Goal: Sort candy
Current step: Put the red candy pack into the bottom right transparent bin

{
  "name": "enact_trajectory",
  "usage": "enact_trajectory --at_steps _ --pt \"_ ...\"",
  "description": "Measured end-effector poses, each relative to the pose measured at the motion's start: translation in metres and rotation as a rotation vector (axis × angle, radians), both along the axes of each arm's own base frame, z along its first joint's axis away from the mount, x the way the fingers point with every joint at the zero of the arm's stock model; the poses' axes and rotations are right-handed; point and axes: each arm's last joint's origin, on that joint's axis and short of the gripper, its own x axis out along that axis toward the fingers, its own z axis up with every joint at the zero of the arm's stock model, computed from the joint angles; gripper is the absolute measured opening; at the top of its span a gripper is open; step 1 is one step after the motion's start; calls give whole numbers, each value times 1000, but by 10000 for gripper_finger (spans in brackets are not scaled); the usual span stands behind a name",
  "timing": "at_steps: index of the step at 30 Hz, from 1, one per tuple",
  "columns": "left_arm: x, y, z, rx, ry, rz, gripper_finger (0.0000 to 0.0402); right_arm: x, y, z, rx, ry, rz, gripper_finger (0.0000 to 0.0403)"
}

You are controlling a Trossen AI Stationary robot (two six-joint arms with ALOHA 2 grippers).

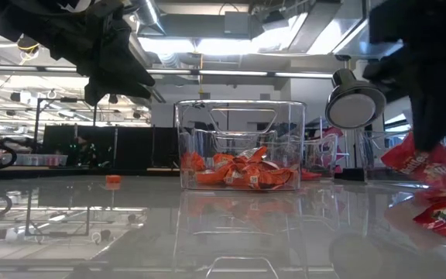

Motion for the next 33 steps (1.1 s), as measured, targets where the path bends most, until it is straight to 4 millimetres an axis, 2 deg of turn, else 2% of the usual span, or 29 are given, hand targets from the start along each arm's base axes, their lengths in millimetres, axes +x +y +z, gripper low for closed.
enact_trajectory --at_steps 3,6,9,12,19,24,28,33 --pt "0 0 0 -4 -1 2 127 1 -4 10 59 -19 -29 2" --pt "0 0 0 -8 -2 4 127 0 -3 8 131 9 -117 8" --pt "0 0 0 -10 -3 5 127 -1 0 7 232 67 -185 31" --pt "0 0 0 -7 -2 3 127 -4 8 4 262 88 -196 78" --pt "0 0 0 -5 -1 3 127 -6 28 -3 197 -12 -151 214" --pt "0 0 0 -3 -1 2 127 -8 39 -23 119 -1 -168 280" --pt "0 0 0 -1 0 0 127 -5 39 -38 83 16 -245 302" --pt "0 0 0 0 0 0 127 -2 35 -42 87 12 -339 298"
